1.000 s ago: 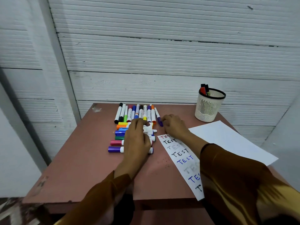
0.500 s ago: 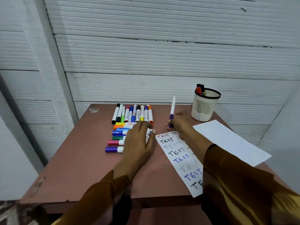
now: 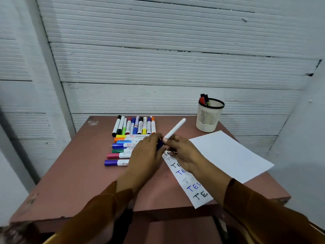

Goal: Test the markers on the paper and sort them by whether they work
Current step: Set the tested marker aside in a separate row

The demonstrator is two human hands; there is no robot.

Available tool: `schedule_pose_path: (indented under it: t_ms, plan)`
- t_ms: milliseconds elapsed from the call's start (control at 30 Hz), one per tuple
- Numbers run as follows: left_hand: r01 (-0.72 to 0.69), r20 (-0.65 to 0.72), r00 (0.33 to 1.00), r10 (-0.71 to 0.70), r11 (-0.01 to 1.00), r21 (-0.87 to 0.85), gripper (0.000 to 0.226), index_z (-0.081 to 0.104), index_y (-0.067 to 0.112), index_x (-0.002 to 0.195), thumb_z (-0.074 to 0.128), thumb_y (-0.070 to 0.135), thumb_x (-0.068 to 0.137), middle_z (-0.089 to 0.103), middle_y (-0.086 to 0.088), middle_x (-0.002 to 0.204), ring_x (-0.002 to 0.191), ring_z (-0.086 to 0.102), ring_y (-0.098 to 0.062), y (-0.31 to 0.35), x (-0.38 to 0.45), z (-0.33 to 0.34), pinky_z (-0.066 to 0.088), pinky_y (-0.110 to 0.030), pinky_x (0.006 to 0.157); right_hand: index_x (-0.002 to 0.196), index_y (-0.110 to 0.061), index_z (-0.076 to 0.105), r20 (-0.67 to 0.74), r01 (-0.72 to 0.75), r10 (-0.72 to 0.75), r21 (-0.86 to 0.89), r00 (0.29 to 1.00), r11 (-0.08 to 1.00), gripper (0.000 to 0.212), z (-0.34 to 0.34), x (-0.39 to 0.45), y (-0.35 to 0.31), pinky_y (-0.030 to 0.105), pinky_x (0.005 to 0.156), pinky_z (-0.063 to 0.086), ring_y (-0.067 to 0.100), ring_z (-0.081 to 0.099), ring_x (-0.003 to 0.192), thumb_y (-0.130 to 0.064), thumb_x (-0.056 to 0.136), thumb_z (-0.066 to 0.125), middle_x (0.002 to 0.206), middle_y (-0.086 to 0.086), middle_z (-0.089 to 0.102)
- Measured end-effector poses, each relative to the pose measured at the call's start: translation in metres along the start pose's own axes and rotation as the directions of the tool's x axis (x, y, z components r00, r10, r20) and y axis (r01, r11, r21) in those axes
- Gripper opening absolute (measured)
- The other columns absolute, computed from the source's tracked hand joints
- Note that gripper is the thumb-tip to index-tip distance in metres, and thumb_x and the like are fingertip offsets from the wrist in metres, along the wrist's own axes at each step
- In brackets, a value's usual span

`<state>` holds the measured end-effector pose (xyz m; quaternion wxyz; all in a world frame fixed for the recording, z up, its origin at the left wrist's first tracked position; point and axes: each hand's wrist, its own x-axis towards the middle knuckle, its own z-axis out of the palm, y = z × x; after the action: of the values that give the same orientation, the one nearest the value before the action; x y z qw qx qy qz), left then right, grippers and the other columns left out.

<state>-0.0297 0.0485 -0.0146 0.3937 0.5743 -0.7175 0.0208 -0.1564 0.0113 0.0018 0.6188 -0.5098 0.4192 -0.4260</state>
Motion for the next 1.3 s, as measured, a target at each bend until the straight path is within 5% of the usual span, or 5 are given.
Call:
schedule_pose_path:
  t_ms: [300, 500, 733, 1000, 1300]
  plan:
    - [-0.054, 0.12, 0.992, 0.033, 0.982, 0.178, 0.043, 0.034, 0.008, 0.132, 0.044, 0.014, 0.09, 0.047, -0.008, 0.123, 0.108, 0.045, -0.021, 0.016, -0.001, 0.01, 0.033, -0.026, 0.082, 0.085, -0.012, 0.062, 0.019, 0.134, -0.133, -0.028, 0.991, 0.991, 0.003, -0.011, -0.006, -0.006, 0.019, 0.054, 0.036, 0.008, 0.047, 0.059, -0.013, 0.088, 0.061, 0.072, 0.0, 0.061]
    - [-0.007, 0.05, 0.999, 0.003, 0.996, 0.089, 0.023, 0.04, 0.018, 0.114, 0.028, 0.032, 0.099, 0.052, 0.005, 0.078, 0.061, 0.044, -0.013, 0.025, -0.003, 0.006, 0.024, -0.025, 0.05, 0.083, -0.007, 0.061, 0.138, 0.179, -0.18, 0.021, 0.974, 0.984, 0.008, -0.02, -0.007, -0.016, 0.018, 0.054, 0.041, 0.009, 0.051, 0.059, -0.01, 0.089, 0.057, 0.07, 0.007, 0.057]
    - [0.027, 0.059, 0.998, -0.036, 0.989, 0.143, 0.024, 0.048, 0.022, 0.107, 0.034, 0.038, 0.098, 0.045, 0.007, 0.066, 0.061, 0.048, -0.017, 0.033, 0.008, 0.004, 0.028, -0.029, 0.054, 0.077, -0.008, 0.059, 0.166, 0.238, -0.233, -0.012, 0.958, 0.971, 0.013, -0.031, -0.008, -0.019, 0.019, 0.055, 0.04, 0.007, 0.049, 0.055, -0.01, 0.09, 0.055, 0.065, 0.003, 0.053]
    - [0.005, 0.174, 0.984, -0.029, 0.99, 0.138, 0.022, 0.044, 0.011, 0.117, 0.035, 0.012, 0.097, 0.049, -0.005, 0.117, 0.096, 0.047, -0.018, 0.047, 0.019, 0.014, 0.023, -0.024, 0.063, 0.086, -0.002, 0.059, 0.179, 0.339, -0.313, -0.134, 0.933, 0.931, 0.004, -0.047, -0.013, -0.027, 0.022, 0.058, 0.044, 0.015, 0.055, 0.065, -0.006, 0.088, 0.059, 0.071, 0.008, 0.061]
    - [0.003, 0.029, 1.0, -0.001, 0.996, -0.09, 0.034, 0.046, 0.028, 0.117, 0.031, 0.048, 0.095, 0.055, 0.007, 0.069, 0.065, 0.057, -0.018, 0.042, 0.009, 0.012, 0.032, -0.028, 0.055, 0.084, -0.004, 0.058, 0.259, 0.371, -0.324, -0.158, 0.91, 0.915, 0.009, -0.053, -0.017, -0.041, 0.023, 0.058, 0.045, 0.014, 0.058, 0.061, -0.012, 0.086, 0.058, 0.067, 0.003, 0.064]
